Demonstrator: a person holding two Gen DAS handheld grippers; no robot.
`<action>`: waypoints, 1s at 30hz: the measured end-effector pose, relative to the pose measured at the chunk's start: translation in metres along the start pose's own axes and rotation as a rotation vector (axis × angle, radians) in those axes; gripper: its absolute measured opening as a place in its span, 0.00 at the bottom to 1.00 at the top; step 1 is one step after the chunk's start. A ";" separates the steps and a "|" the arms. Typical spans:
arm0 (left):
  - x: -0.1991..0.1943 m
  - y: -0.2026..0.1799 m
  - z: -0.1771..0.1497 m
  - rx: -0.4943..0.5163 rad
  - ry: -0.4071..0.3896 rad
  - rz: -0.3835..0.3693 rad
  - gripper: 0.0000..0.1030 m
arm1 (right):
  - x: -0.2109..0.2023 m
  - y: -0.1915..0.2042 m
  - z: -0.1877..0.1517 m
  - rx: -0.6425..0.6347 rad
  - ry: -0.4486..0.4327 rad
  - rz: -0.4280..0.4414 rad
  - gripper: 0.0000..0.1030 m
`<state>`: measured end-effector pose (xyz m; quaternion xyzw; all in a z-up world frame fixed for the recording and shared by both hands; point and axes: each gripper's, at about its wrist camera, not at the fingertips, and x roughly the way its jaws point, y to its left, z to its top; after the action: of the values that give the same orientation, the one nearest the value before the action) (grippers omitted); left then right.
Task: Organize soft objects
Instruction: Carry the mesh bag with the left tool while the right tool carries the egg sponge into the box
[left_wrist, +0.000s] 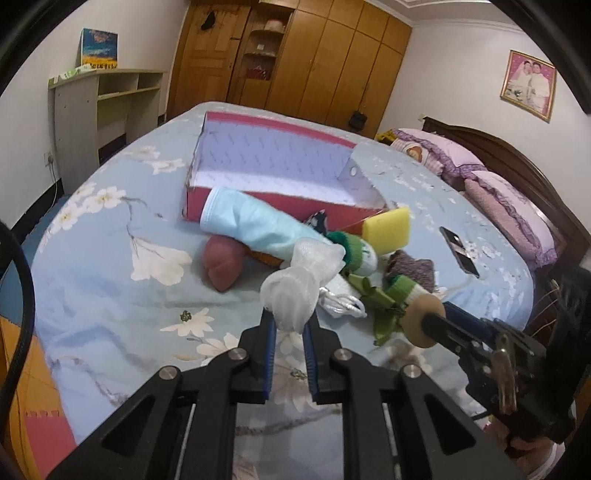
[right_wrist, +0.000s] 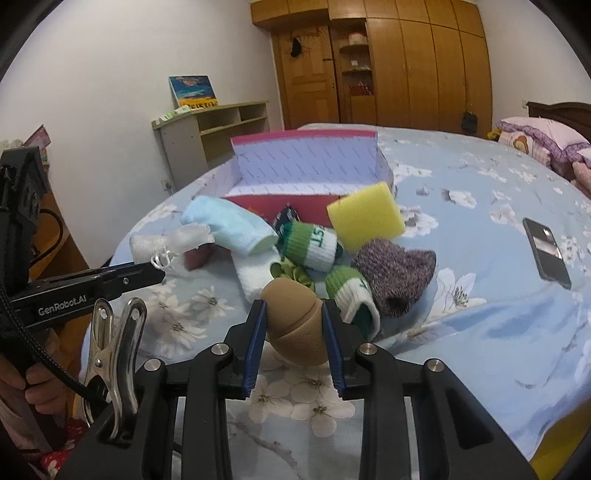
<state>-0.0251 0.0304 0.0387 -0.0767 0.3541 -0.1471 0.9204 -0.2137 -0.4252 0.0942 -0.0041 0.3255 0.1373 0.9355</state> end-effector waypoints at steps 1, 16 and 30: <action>-0.003 -0.001 0.000 0.004 -0.005 -0.003 0.14 | -0.001 0.001 0.001 -0.003 -0.005 0.004 0.30; -0.022 -0.010 0.031 0.052 -0.048 0.017 0.14 | -0.002 0.000 0.032 0.015 0.026 0.096 0.30; -0.003 -0.003 0.083 0.046 -0.075 0.043 0.14 | 0.001 -0.012 0.091 -0.007 -0.030 0.062 0.30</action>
<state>0.0279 0.0318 0.1022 -0.0531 0.3176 -0.1324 0.9374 -0.1545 -0.4278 0.1641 0.0047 0.3108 0.1674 0.9356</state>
